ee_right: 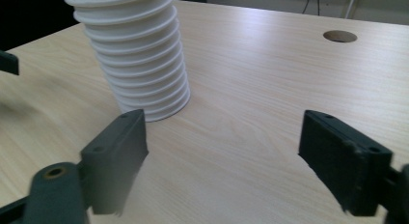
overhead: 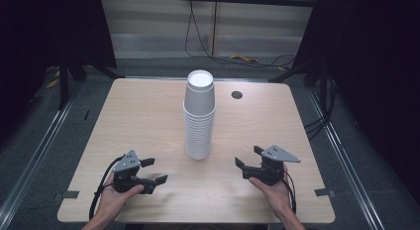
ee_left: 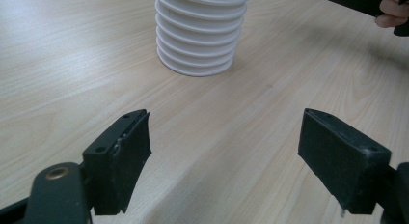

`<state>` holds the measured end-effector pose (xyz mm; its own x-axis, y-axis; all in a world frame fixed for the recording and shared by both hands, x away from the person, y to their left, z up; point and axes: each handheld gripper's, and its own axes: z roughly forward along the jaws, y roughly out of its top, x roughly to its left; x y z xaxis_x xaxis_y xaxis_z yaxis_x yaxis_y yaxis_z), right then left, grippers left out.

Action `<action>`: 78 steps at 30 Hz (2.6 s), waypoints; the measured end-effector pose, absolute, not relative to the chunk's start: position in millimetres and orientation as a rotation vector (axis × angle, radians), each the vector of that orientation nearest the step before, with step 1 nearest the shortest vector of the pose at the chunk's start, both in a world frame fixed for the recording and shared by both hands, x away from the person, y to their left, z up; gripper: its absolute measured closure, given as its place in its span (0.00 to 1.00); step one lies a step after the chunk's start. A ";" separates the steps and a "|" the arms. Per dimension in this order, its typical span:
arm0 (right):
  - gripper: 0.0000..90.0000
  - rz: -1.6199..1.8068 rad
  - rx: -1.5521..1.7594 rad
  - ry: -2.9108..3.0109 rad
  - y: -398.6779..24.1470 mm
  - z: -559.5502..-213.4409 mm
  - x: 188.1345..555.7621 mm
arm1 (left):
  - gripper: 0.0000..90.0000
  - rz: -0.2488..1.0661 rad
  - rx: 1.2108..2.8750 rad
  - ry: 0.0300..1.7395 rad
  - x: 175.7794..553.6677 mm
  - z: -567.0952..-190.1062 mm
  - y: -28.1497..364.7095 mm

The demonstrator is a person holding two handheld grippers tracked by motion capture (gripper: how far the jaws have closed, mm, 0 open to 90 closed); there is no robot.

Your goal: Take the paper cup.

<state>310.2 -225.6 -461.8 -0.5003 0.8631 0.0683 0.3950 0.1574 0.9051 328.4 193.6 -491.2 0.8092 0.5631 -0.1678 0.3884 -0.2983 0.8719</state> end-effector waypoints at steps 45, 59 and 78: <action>0.16 1.443 1.039 2.103 -205.9 -430.9 317.8 | 0.19 0.210 1.960 0.697 325.9 -490.3 191.0; 0.20 1.511 0.968 2.077 -198.5 -398.5 318.1 | 0.19 0.192 1.964 0.696 325.5 -491.1 190.4; 0.17 1.577 0.858 2.067 -174.5 -342.8 352.6 | 0.19 0.171 1.976 0.695 326.1 -493.6 188.7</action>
<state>352.6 -174.5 -342.8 -0.7313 0.6803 0.0497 0.2276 0.1747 0.9580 326.1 188.7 -493.6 0.8255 0.5381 -0.1702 0.3980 -0.3412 0.8516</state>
